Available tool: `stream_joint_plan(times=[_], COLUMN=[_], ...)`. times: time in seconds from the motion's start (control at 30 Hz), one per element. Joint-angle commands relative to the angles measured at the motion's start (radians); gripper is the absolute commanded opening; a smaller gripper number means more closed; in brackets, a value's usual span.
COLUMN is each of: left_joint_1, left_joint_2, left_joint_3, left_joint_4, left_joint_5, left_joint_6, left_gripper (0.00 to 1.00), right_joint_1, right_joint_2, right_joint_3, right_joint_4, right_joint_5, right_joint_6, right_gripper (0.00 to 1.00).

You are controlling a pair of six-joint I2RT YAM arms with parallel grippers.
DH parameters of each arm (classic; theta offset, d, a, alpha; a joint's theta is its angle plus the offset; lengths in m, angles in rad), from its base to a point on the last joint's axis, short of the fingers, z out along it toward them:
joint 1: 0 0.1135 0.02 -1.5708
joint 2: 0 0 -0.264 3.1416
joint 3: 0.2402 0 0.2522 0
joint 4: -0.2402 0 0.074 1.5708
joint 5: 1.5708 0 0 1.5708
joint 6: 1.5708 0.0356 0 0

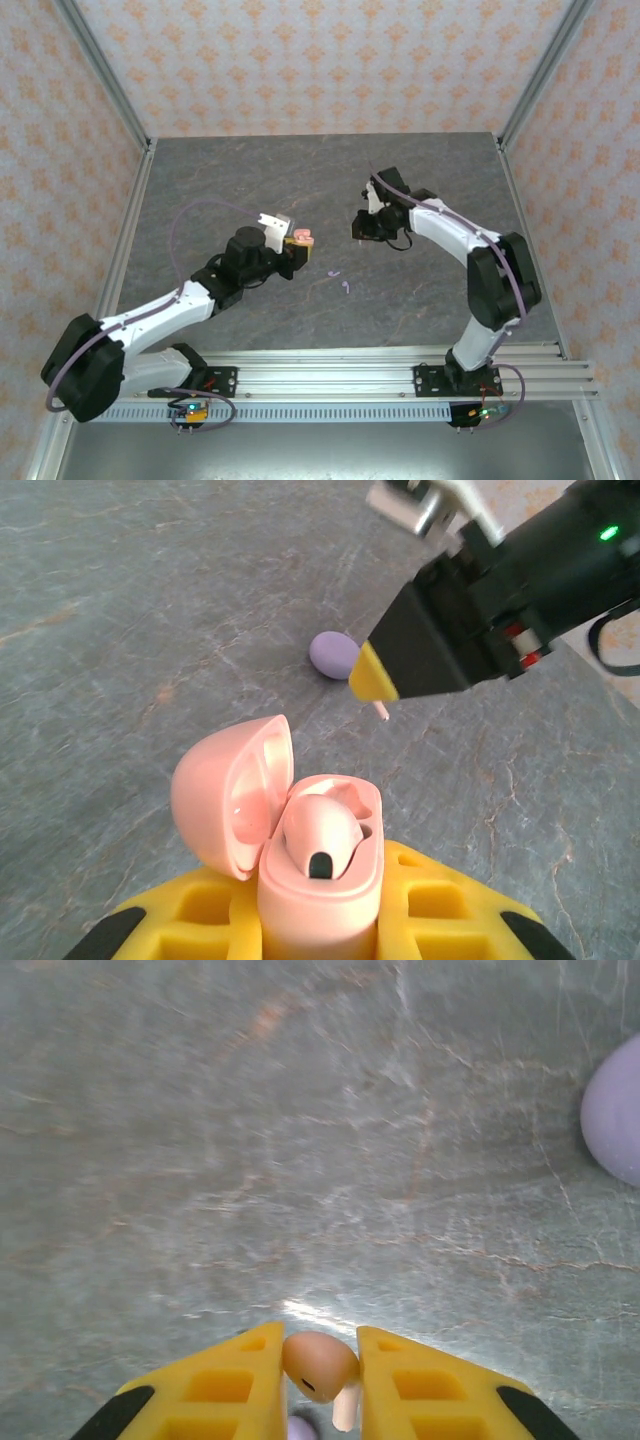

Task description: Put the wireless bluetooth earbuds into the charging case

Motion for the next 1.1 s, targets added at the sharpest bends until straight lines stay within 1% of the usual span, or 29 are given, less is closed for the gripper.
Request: stream_joint_plan(times=[0.0,0.27,0.5,0.9,1.07], left_joint_1=[0.007,0.004,-0.010,-0.061,-0.073], left_joint_2=[0.051,0.190,0.266,0.345,0.362], left_joint_3=[-0.022,-0.016,-0.005,0.049,0.078], left_joint_4=[0.190,0.369,0.508,0.656,0.674], left_joint_5=[0.050,0.107,0.151,0.176,0.180], left_joint_6=[-0.012,-0.047,-0.089,-0.129,-0.140], left_gripper=[0.07,0.06,0.04,0.04,0.04], right_joint_1=[-0.001,0.000,0.003,0.049,0.068], right_joint_2=[-0.088,-0.233,-0.328,-0.400,-0.408], right_joint_3=[-0.022,-0.068,-0.101,-0.101,-0.099], right_joint_4=[0.055,0.120,0.190,0.240,0.248], right_joint_5=[-0.067,-0.147,-0.176,-0.182,-0.180], right_joint_6=[0.028,0.046,0.057,0.083,0.085], right_gripper=[0.22,0.22,0.22,0.22,0.23])
